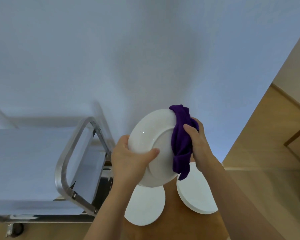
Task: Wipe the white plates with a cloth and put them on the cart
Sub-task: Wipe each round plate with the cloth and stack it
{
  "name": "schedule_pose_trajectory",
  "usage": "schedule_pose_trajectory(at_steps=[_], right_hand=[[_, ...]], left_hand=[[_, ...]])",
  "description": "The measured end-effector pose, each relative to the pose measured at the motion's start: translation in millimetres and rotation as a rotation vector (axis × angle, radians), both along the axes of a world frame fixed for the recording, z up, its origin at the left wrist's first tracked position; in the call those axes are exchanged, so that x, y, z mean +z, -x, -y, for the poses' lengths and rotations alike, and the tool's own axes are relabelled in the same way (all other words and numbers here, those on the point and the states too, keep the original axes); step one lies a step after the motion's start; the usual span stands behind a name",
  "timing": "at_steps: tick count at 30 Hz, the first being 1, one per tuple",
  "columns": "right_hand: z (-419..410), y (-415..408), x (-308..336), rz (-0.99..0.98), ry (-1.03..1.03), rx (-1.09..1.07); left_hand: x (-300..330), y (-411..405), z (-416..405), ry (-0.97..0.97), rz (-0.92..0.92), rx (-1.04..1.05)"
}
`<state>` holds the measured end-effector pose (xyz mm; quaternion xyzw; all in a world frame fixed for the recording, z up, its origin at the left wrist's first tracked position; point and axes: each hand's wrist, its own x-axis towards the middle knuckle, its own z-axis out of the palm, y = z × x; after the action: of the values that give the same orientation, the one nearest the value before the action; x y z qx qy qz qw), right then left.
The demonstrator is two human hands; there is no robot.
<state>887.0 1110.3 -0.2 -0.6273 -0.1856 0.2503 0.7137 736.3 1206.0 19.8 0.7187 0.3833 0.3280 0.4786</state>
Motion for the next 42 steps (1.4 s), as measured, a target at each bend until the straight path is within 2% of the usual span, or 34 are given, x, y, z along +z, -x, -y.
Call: schedule_pose_trajectory(at_steps=[3,6,9,13,17,20,22,24,26,28,31,35,40,42], right_hand=[[-11,16,1,0.125,0.108,-0.138],[-18,23,3,0.152,0.049,-0.257],[-14,9,2,0.043,-0.028,-0.249],[-16,5,-9,-0.157,-0.007,-0.162],[-29,19,-14,-0.26,-0.052,-0.185],[-35,23,-17,-0.281,-0.05,-0.195],[-29,13,-16,-0.338,-0.094,-0.093],[-13,-3,-10,-0.394,-0.071,0.088],[0,-17,-4,-0.31,0.096,0.259],[3,-22,-2,-0.2,0.246,0.333],[-3,-19,0,-0.202,0.336,0.291],[-1,-2,-5,-0.273,0.311,0.284],[-6,25,-21,-0.383,0.219,0.071],[-10,38,-26,-0.378,0.187,0.019]], left_hand=[[4,-6,7,-0.073,-0.092,-0.041],[7,-6,15,-0.097,-0.115,-0.035],[10,-2,17,-0.032,0.011,0.013],[14,-1,15,0.08,0.218,0.12],[13,-15,14,0.285,0.359,0.234],[14,-21,11,0.341,0.311,0.262],[10,-15,5,0.385,0.284,0.1],[10,1,-7,0.664,0.354,-0.307],[11,15,-22,0.993,0.401,-0.668],[4,23,-33,1.126,0.411,-0.751],[-4,22,-34,1.103,0.459,-0.599],[-5,12,-27,1.041,0.468,-0.401],[-6,-1,-5,0.896,0.379,-0.165],[-11,-11,7,0.813,0.314,-0.141]])
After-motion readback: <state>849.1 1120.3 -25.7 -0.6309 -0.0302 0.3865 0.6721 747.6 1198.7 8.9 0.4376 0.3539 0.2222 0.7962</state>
